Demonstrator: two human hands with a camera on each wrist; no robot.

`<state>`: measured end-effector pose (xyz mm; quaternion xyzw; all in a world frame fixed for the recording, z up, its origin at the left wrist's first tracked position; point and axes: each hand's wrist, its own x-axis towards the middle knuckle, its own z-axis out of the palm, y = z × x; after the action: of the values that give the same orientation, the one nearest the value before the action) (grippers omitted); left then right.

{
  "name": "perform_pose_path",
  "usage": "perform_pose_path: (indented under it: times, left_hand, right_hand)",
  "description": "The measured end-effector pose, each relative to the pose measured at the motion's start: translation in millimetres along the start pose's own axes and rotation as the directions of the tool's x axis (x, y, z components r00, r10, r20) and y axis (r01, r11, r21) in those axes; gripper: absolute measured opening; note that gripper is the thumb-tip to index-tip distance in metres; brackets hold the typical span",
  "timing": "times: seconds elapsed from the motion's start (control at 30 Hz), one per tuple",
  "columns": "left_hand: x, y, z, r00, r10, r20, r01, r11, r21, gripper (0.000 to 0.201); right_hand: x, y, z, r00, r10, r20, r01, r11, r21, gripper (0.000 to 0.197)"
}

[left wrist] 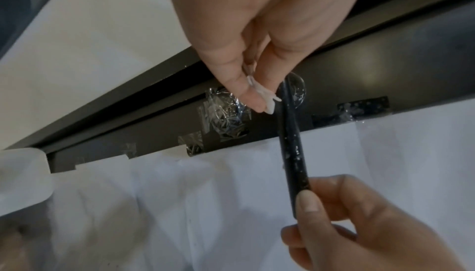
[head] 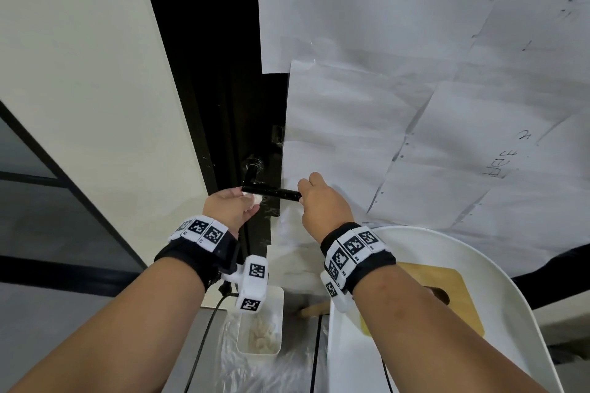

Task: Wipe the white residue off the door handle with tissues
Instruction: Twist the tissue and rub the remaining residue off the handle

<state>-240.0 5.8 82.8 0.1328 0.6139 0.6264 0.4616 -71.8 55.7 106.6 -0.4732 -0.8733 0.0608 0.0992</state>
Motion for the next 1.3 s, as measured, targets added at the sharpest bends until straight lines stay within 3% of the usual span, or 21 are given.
perform_pose_path:
  times: [0.07, 0.13, 0.23, 0.3, 0.4, 0.47, 0.6, 0.63, 0.8, 0.97, 1.1, 1.3]
  left_hand:
    - [-5.5, 2.1, -3.7, 1.0, -0.021, 0.012, 0.022, 0.999, -0.028, 0.013]
    - [-11.4, 2.5, -9.0, 0.996, -0.021, 0.091, 0.014, 0.997, 0.073, 0.014]
    - [-20.0, 10.5, -10.8, 0.983, 0.088, 0.161, -0.132, 0.949, 0.287, 0.018]
    - [-22.1, 20.8, -8.8, 0.933, 0.323, 0.161, -0.36, 0.803, 0.475, 0.015]
    - [-21.4, 31.5, -3.7, 0.767, 0.604, 0.216, -0.544, 0.433, 0.719, 0.02]
    - [-21.4, 31.4, -0.5, 0.708, 0.651, 0.273, -0.584, 0.323, 0.745, 0.026]
    - [-22.7, 18.4, 10.1, 0.686, 0.557, 0.467, -0.624, 0.121, 0.772, 0.031]
    - [-22.9, 16.4, 11.8, 0.685, 0.546, 0.482, -0.634, 0.122, 0.763, 0.034]
    - [-19.6, 23.4, 6.4, 0.712, 0.572, 0.406, -0.641, 0.296, 0.708, 0.037]
    - [-10.8, 22.0, -0.8, 0.697, 0.573, 0.432, -0.631, 0.202, 0.749, 0.02]
    - [-7.3, 19.4, 1.9, 0.686, 0.561, 0.463, -0.648, 0.182, 0.739, 0.016]
    - [-8.3, 22.0, 4.5, 0.668, 0.552, 0.499, -0.67, 0.156, 0.726, 0.015]
  right_hand:
    - [0.8, 1.1, 1.5, 1.0, -0.001, -0.005, 0.001, 1.0, 0.004, 0.012]
    - [1.5, 1.4, 1.9, 1.0, 0.002, -0.004, -0.002, 1.0, 0.006, 0.014]
    - [2.0, -0.1, 0.7, 1.0, 0.009, 0.008, -0.009, 1.0, 0.009, 0.017]
    - [0.9, -0.6, -0.5, 1.0, 0.011, 0.018, -0.011, 1.0, 0.011, 0.02]
    - [0.7, -0.8, -1.6, 1.0, 0.01, 0.028, -0.011, 1.0, 0.017, 0.02]
    - [0.4, -1.6, -2.4, 1.0, 0.009, 0.027, -0.01, 1.0, 0.016, 0.018]
    - [0.2, -0.7, -2.7, 1.0, 0.012, 0.017, -0.012, 1.0, 0.006, 0.01]
    - [0.3, -0.1, -2.6, 1.0, 0.012, 0.017, -0.012, 1.0, 0.006, 0.009]
    - [-0.1, 1.2, -2.7, 1.0, 0.014, 0.014, -0.014, 1.0, 0.01, 0.008]
    - [2.6, 1.8, -7.6, 0.999, 0.0, -0.037, -0.001, 1.0, -0.025, 0.015]
    - [5.3, -6.1, -11.6, 0.995, -0.036, -0.094, 0.035, 0.999, -0.022, 0.026]
    - [8.2, -24.9, -8.8, 0.987, -0.066, -0.147, 0.07, 0.997, 0.025, 0.026]
